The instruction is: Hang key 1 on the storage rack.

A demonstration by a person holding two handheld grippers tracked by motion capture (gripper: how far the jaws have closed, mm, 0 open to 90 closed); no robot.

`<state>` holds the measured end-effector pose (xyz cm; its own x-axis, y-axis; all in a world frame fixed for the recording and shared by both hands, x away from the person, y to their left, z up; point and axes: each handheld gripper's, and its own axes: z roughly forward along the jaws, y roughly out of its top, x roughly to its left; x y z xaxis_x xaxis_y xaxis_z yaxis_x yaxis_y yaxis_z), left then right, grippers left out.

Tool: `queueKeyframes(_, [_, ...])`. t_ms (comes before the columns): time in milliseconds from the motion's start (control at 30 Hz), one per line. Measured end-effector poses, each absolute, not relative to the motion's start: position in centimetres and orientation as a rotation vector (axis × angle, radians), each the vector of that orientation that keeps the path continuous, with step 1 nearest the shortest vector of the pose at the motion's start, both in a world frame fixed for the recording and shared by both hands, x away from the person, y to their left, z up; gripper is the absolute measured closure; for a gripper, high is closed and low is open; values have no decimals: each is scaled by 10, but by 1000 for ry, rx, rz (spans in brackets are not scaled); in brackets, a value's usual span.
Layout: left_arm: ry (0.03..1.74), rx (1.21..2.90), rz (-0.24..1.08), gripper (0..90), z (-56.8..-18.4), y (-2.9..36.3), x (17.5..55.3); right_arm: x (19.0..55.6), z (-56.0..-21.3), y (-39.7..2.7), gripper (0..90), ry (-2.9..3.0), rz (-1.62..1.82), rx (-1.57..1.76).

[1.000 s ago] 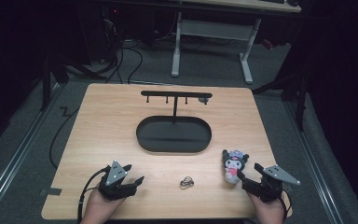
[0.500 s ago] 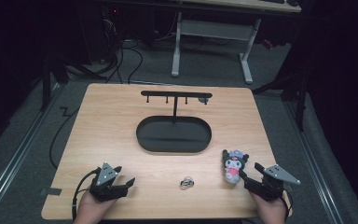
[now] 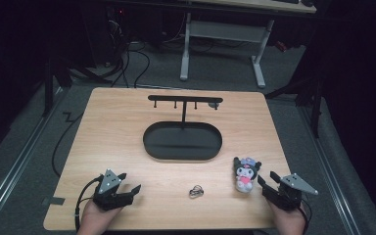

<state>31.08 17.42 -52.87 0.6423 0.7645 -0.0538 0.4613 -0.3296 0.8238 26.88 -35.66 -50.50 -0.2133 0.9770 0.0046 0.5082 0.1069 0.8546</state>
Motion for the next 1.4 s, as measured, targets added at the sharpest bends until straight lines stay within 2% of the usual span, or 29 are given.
queueKeyframes(33, [968, 1985, 432, 296, -529, 174, 311, 269, -505, -358, 507, 1794, 1005, 1457])
queueKeyframes(133, [973, 1981, 423, 296, -529, 175, 311, 273, -506, -362, 664, 1806, 991, 1482])
queueKeyframes(167, [972, 1980, 424, 296, -529, 175, 311, 275, -506, -363, 742, 1808, 991, 1500])
queueKeyframes(300, [967, 1971, 442, 297, -527, 177, 307, 284, -505, -364, 900, 1842, 968, 1501])
queueKeyframes(900, [1009, 1964, 467, 294, -528, 200, 285, 324, -519, -344, 890, 1991, 926, 1442])
queueKeyframes(1267, [999, 1948, 477, 294, -526, 202, 282, 328, -516, -336, 896, 2017, 939, 1391])
queueKeyframes(1400, [986, 1946, 482, 293, -525, 200, 282, 325, -516, -338, 852, 2005, 938, 1396])
